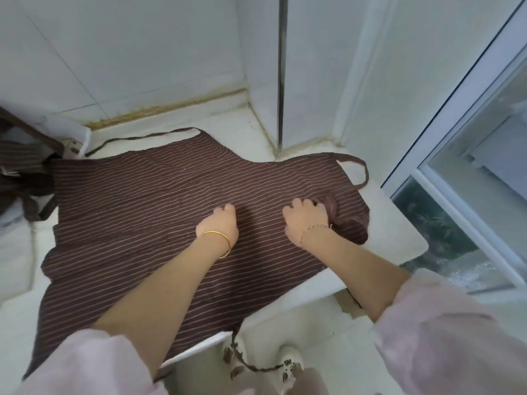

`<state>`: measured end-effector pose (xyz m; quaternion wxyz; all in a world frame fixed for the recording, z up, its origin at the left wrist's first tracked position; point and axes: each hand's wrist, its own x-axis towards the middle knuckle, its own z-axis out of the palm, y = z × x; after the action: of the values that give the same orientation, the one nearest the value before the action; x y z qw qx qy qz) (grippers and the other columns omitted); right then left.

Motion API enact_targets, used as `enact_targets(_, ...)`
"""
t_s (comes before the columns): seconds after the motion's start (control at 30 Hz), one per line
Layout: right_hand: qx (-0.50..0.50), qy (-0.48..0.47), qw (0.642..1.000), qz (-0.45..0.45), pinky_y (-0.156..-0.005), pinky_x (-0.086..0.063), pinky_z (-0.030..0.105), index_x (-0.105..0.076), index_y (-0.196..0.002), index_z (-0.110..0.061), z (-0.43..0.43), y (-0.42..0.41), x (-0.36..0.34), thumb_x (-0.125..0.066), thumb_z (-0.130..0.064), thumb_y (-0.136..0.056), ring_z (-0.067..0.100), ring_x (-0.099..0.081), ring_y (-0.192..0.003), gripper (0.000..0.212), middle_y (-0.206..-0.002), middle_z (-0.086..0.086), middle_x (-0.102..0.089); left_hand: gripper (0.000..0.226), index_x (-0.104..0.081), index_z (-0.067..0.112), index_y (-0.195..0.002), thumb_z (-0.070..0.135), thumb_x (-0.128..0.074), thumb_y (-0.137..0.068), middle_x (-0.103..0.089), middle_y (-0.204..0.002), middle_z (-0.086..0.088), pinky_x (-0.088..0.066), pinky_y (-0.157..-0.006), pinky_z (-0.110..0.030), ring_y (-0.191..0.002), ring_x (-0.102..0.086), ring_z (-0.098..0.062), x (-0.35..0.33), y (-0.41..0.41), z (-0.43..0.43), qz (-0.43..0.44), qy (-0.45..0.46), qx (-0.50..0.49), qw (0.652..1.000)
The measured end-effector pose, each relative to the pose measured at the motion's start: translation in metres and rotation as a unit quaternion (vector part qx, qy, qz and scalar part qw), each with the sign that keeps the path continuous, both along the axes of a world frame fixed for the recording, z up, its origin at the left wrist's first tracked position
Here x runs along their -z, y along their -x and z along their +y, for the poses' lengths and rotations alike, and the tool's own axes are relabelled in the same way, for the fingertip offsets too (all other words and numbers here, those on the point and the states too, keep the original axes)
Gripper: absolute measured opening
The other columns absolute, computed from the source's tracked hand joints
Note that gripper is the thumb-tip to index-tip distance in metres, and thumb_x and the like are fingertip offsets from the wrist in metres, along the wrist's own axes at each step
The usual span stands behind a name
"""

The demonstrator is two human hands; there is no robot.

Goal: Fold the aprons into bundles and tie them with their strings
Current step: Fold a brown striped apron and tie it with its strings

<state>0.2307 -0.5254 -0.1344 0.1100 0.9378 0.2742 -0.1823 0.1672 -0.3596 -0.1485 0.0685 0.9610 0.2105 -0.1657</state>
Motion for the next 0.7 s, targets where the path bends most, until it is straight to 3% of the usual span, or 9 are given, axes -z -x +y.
enact_targets(0.1, 0.083, 0.114, 0.988, -0.057, -0.103, -0.033, 0.052, -0.041, -0.137, -0.008, -0.016, -0.014, -0.016, -0.052, -0.025, -0.088, 0.037, -0.037, -0.127, 0.052, -0.138, 0.017, -0.042, 0.04, -0.041, 0.016, -0.133, 0.019, -0.052, -0.094, -0.043, -0.131, -0.011, -0.05, -0.093, -0.04, -0.112, -0.052, -0.028, 0.002, 0.019, 0.015, -0.002, 0.044, 0.003, 0.999)
enact_targets(0.13, 0.053, 0.107, 0.989, -0.088, -0.102, -0.034, 0.051, -0.042, -0.136, -0.008, -0.012, -0.011, -0.021, -0.052, -0.023, -0.088, 0.037, -0.038, -0.126, 0.051, -0.137, 0.016, -0.043, 0.041, -0.042, 0.018, -0.133, 0.019, -0.053, -0.094, -0.042, -0.132, -0.01, -0.049, -0.096, -0.039, -0.115, -0.05, -0.027, 0.002, 0.025, 0.017, -0.012, 0.056, 0.009, 0.998)
enact_targets(0.2, -0.049, 0.005, 0.993, -0.11, -0.099, -0.038, 0.046, -0.047, -0.13, -0.01, 0.006, 0.008, -0.024, -0.054, -0.015, -0.087, 0.032, -0.042, -0.122, 0.043, -0.131, 0.013, -0.048, 0.038, -0.047, 0.018, -0.129, 0.018, -0.056, -0.092, -0.043, -0.129, -0.007, -0.047, -0.098, -0.035, -0.114, -0.05, -0.024, 0.0, 0.034, 0.019, -0.029, 0.075, 0.021, 0.997)
enact_targets(0.3, -0.135, -0.154, 0.978, 0.045, -0.091, -0.048, 0.041, -0.056, -0.117, -0.014, 0.03, 0.054, -0.017, -0.054, -0.007, -0.089, 0.027, -0.051, -0.11, 0.029, -0.119, 0.008, -0.051, 0.019, -0.056, 0.019, -0.104, 0.019, -0.063, -0.087, -0.053, -0.112, -0.003, -0.049, -0.083, -0.026, -0.092, -0.055, -0.017, -0.009, 0.051, 0.02, -0.01, 0.107, 0.019, 0.994)
enact_targets(0.4, -0.181, -0.169, 0.953, 0.175, -0.09, -0.049, 0.04, -0.06, -0.111, -0.019, 0.041, 0.083, -0.002, -0.053, -0.016, -0.09, 0.025, -0.052, -0.107, 0.023, -0.117, 0.005, -0.05, 0.018, -0.056, 0.018, -0.089, 0.026, -0.07, -0.081, -0.062, -0.097, -0.004, -0.051, -0.067, -0.027, -0.077, -0.057, -0.016, -0.022, 0.075, 0.024, 0.13, 0.168, 0.02, 0.977)
enact_targets(0.5, -0.198, -0.145, 0.952, 0.182, -0.095, -0.045, 0.042, -0.057, -0.121, -0.021, 0.045, 0.09, 0.007, -0.053, -0.031, -0.088, 0.024, -0.041, -0.116, 0.035, -0.122, 0.005, -0.046, 0.032, -0.056, 0.014, -0.095, 0.038, -0.072, -0.08, -0.057, -0.091, 0.002, -0.048, -0.06, -0.019, -0.073, -0.052, -0.009, -0.039, 0.099, 0.024, 0.242, 0.239, 0.002, 0.94)
enact_targets(0.57, -0.2, -0.131, 0.957, 0.163, -0.097, -0.043, 0.043, -0.054, -0.125, -0.022, 0.048, 0.088, 0.01, -0.052, -0.035, -0.087, 0.025, -0.038, -0.119, 0.04, -0.125, 0.006, -0.044, 0.051, -0.055, 0.012, -0.105, 0.048, -0.073, -0.075, -0.056, -0.098, 0.002, -0.049, -0.069, -0.022, -0.081, -0.052, -0.011, -0.041, 0.113, 0.022, 0.286, 0.207, 0.036, 0.935)
enact_targets(0.63, -0.193, -0.121, 0.96, 0.161, -0.098, -0.042, 0.043, -0.054, -0.126, -0.023, 0.051, 0.086, 0.01, -0.052, -0.034, -0.088, 0.025, -0.037, -0.121, 0.039, -0.127, 0.005, -0.043, 0.069, -0.048, 0.013, -0.117, 0.056, -0.074, -0.069, -0.051, -0.115, -0.002, -0.048, -0.082, -0.031, -0.095, -0.05, -0.018, -0.036, 0.125, 0.017, 0.32, 0.105, 0.107, 0.936)
enact_targets(0.7, -0.183, -0.119, 0.96, 0.174, -0.1, -0.042, 0.043, -0.054, -0.126, -0.023, 0.054, 0.085, 0.01, -0.052, -0.031, -0.089, 0.025, -0.036, -0.123, 0.037, -0.129, 0.005, -0.042, 0.07, -0.042, 0.016, -0.126, 0.047, -0.074, -0.073, -0.045, -0.122, -0.005, -0.046, -0.087, -0.035, -0.104, -0.049, -0.023, -0.029, 0.133, 0.016, 0.308, 0.038, 0.145, 0.94)
